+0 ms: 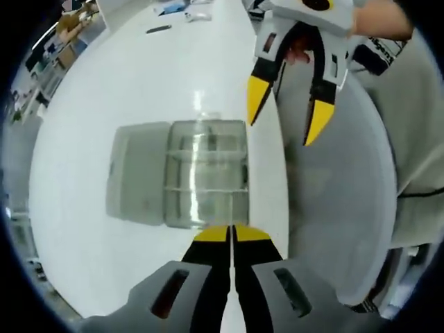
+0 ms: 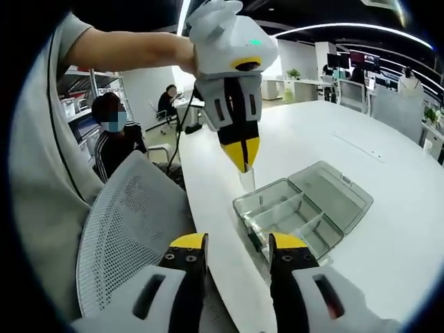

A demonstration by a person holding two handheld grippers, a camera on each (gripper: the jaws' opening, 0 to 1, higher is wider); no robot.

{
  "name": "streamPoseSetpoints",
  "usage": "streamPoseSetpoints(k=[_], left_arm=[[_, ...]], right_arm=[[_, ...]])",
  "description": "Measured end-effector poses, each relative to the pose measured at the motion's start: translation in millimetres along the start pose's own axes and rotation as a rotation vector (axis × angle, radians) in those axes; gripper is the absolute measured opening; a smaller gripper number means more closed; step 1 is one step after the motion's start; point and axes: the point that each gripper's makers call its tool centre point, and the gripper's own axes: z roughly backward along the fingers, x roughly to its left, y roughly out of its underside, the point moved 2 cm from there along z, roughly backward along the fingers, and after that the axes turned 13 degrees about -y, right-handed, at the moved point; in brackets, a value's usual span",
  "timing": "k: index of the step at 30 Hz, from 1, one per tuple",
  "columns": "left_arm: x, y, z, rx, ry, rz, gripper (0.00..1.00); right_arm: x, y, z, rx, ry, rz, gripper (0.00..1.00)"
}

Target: Insert the divider into the dual guide fixture by aligning both edges with the guide slots and pushing it downward to the bottom, including one-sided entry, uneven engagement, binding, and posture correction.

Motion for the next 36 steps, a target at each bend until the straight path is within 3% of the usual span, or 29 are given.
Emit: streamPoseSetpoints(k=[20, 36], left_arm=[[12.5, -6.3, -7, 0.048, -0.02, -0.03, 0.0], [17.4, -9.4, -13, 0.072, -0.024, -0.043, 0.0]], right_arm=[[-2, -0.9, 5, 0.014, 0.026, 0.024, 0.4], [-10, 0.4, 5, 0.021, 0.076, 0.011, 0.53]])
